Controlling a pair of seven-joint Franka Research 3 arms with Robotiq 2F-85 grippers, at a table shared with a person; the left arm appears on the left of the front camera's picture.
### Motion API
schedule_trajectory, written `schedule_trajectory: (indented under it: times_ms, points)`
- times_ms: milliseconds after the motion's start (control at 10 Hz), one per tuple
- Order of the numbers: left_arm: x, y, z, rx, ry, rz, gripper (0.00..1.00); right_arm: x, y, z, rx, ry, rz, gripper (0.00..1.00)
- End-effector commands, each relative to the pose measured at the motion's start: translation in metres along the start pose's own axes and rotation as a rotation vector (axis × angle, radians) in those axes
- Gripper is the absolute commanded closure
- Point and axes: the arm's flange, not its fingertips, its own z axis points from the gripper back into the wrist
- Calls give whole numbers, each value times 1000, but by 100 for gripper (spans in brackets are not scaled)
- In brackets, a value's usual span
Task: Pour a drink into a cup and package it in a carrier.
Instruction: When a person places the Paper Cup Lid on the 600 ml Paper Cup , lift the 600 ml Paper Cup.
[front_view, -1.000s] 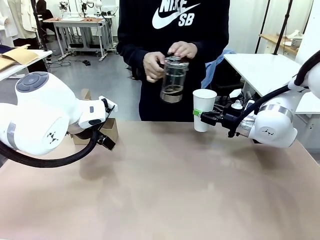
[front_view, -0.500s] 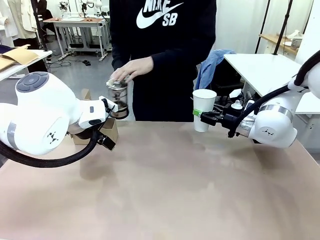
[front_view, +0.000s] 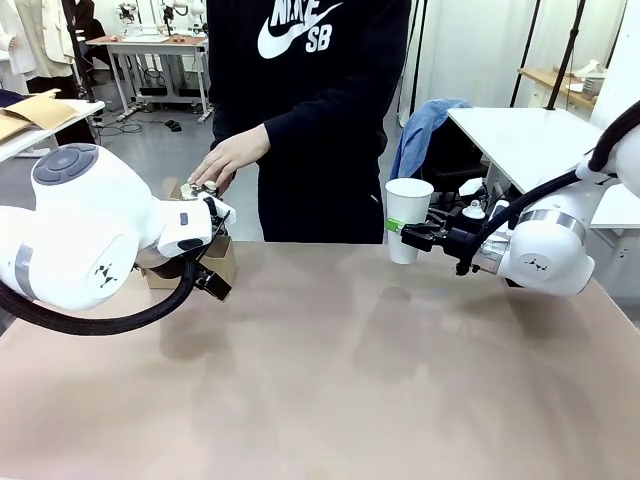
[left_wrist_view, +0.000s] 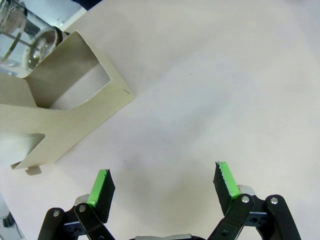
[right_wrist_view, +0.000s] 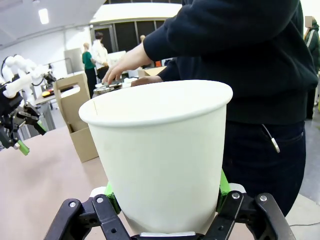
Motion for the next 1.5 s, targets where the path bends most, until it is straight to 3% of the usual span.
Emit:
schedule_trajectory:
  times_ms: [0, 1400]
  points:
    - [0, 1, 0, -2, -1, 2, 0, 4, 2, -3, -19, -2, -3, 20]
    - [0, 1, 0, -2, -1, 2, 0, 4, 2, -3, -19, -2, -3, 20]
